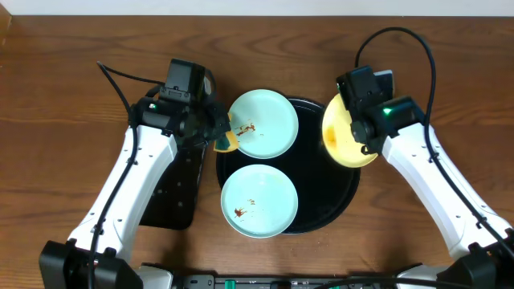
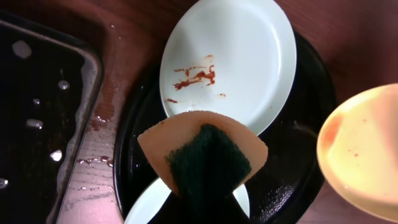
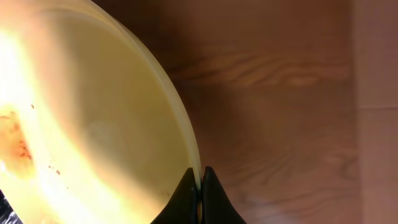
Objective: Clean dirty plates on tray and stack at the side
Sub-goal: 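Lift the yellow plate with the right gripper and carry it right, then lower the yellow plate onto the table at right and release, then reach the right gripper to the upper blue plate's rim and grasp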
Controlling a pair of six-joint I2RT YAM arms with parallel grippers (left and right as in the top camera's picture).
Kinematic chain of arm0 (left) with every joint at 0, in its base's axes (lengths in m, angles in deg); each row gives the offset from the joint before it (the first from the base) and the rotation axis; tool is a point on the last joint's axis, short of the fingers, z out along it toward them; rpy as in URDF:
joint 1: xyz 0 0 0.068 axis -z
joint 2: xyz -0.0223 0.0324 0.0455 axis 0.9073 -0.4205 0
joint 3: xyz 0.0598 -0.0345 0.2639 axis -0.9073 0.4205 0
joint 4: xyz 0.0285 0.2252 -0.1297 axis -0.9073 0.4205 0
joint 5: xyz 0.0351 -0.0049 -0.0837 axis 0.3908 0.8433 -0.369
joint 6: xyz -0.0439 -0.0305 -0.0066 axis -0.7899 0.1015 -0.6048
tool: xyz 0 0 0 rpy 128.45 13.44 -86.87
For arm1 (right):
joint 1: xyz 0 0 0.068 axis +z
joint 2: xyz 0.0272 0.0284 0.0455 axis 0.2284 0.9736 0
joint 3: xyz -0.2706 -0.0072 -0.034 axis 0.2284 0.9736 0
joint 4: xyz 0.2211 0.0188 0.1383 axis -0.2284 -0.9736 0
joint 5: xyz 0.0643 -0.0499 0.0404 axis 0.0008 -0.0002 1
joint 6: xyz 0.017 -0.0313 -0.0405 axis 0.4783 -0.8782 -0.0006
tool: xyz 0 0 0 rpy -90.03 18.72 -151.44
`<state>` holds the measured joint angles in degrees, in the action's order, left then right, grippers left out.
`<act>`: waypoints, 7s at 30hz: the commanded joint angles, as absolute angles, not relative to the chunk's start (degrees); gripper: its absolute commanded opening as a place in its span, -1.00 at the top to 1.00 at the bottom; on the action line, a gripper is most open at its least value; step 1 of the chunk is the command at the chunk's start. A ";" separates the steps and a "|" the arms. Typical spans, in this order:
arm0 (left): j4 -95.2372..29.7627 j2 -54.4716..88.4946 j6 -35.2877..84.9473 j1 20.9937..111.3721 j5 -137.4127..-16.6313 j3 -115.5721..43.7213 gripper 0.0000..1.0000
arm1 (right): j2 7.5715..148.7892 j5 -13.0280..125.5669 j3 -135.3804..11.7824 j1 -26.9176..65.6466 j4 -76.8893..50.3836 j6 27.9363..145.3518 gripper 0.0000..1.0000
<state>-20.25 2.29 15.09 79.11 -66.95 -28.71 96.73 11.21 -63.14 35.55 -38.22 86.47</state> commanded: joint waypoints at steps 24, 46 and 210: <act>-21.62 2.60 16.93 78.78 -69.96 -28.82 0.85 | 96.99 -33.03 -68.80 53.52 -20.11 56.85 0.98; -22.04 2.55 16.91 78.78 -69.92 -28.80 0.85 | 96.99 -16.85 -68.80 53.21 -26.47 71.04 0.98; -17.91 -2.87 31.64 63.26 -62.03 -26.33 0.85 | 134.45 65.02 -77.04 39.96 -25.50 95.71 0.98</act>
<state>-18.04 -2.74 31.11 63.35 -62.33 -26.51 133.03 69.26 -78.07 39.83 -24.91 94.16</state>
